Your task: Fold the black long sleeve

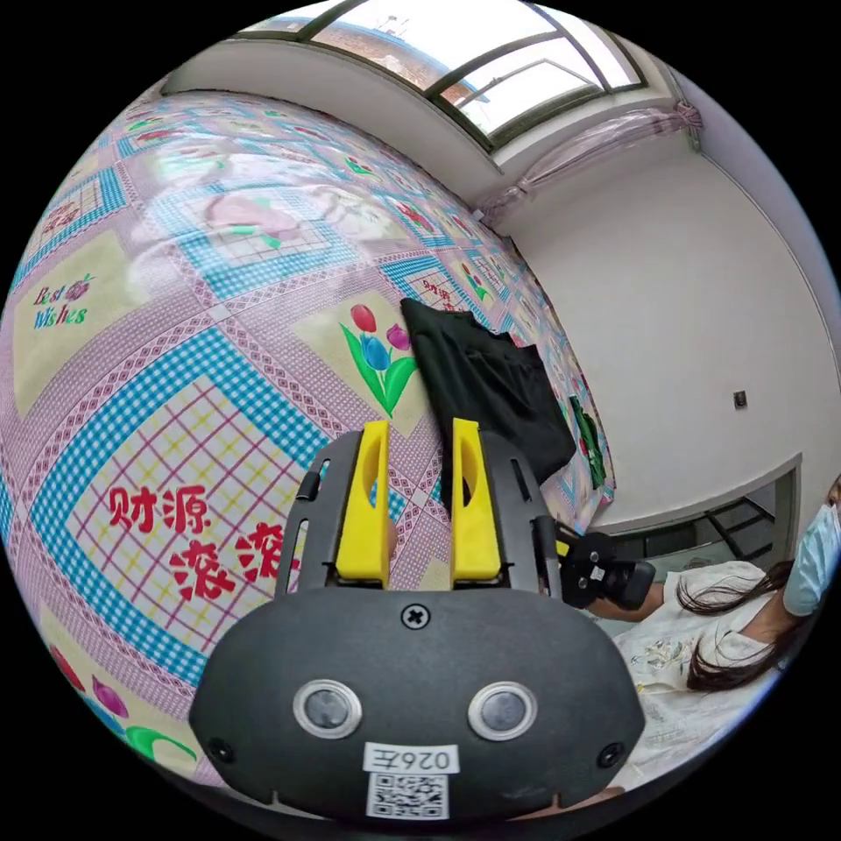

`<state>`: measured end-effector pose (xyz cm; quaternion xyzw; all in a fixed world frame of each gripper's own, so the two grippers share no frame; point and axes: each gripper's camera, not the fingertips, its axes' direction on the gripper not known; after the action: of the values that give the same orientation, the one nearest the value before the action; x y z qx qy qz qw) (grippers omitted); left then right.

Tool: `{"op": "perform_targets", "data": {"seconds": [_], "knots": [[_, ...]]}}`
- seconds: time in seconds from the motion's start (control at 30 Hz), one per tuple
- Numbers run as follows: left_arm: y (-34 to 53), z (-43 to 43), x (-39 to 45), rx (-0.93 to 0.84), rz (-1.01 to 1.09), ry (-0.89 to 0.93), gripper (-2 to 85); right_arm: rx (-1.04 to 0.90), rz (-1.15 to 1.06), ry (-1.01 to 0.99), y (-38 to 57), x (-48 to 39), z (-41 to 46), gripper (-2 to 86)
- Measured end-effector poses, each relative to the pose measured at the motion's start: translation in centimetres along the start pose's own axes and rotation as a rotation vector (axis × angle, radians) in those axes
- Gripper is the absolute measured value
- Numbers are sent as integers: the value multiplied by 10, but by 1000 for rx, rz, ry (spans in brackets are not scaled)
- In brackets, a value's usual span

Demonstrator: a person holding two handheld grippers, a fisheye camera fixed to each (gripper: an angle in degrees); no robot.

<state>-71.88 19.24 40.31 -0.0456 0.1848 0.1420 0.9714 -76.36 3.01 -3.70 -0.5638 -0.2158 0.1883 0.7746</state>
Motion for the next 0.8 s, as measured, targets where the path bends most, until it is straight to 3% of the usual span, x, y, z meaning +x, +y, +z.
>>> {"op": "perform_targets", "data": {"seconds": [0.2, 0.4, 0.63, 0.8], "knots": [[-41, 28, 11, -197, 57, -31, 137, 30, 39, -117, 67, 9, -70, -13], [-19, 28, -2, -286, -30, 40, 138, 25, 203, -351, 123, 72, -136, -15], [14, 25, -26, -228, -245, 296, 154, 213, 465, -557, 160, 191, -208, -16], [-2, 34, -29, -181, -283, 406, 180, 279, 508, -591, 170, 244, -241, -16]]}}
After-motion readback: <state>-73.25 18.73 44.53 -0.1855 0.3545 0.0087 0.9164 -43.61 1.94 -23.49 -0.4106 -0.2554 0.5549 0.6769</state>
